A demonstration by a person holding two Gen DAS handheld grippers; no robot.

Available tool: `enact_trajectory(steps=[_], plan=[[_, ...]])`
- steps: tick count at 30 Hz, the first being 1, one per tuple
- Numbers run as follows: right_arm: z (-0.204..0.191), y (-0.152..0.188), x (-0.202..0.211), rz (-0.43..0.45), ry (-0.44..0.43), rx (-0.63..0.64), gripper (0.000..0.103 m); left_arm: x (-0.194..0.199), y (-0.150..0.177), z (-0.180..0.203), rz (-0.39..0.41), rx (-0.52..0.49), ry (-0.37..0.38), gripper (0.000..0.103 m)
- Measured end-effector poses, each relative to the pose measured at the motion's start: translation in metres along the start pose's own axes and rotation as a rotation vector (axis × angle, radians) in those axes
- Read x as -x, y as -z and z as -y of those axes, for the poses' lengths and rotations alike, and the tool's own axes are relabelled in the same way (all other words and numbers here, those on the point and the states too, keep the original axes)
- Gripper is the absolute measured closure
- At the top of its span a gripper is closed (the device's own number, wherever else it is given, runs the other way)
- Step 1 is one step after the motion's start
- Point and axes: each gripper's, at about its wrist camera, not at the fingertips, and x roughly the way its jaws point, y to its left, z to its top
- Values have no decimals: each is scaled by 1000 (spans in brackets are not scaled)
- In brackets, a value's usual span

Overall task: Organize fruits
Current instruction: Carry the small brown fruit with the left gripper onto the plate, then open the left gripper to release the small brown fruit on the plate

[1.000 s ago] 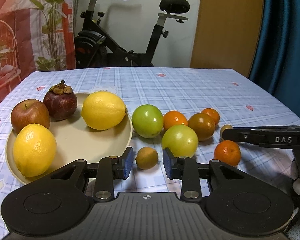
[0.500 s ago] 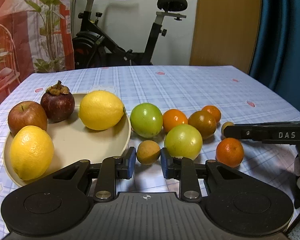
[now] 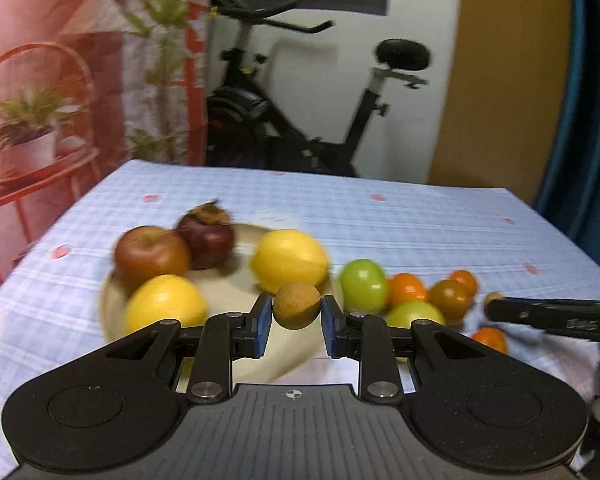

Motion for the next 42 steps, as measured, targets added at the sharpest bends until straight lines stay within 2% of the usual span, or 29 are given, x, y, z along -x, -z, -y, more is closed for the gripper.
enact_trajectory(steps=[2, 7, 12, 15, 19, 25, 34, 39, 42], plan=[[-4, -4, 1, 0, -20, -9, 75, -2, -1, -6, -22, 34, -21, 75], [-41, -30, -4, 3, -91, 122, 75, -1, -1, -14, -65, 75, -55, 75], [-92, -48, -43, -93, -160, 307, 75, 1, 5, -24, -107, 109, -80, 75], [-119, -48, -70, -149, -185, 402, 76, 5, 7, -31, -104, 129, -82, 75], [-140, -41, -97, -195, -200, 465, 76, 3, 9, -38, -124, 153, -89, 75], [-148, -34, -127, -267, -170, 516, 76, 0, 9, -42, -132, 165, -95, 74], [-146, -33, -123, -265, -146, 525, 75, -4, 9, -38, -136, 136, -117, 73], [-139, -34, -113, -240, -144, 495, 74, -1, 9, -33, -126, 115, -119, 52], [-131, -35, -102, -216, -142, 471, 74, 2, 8, -35, -110, 131, -129, 48]])
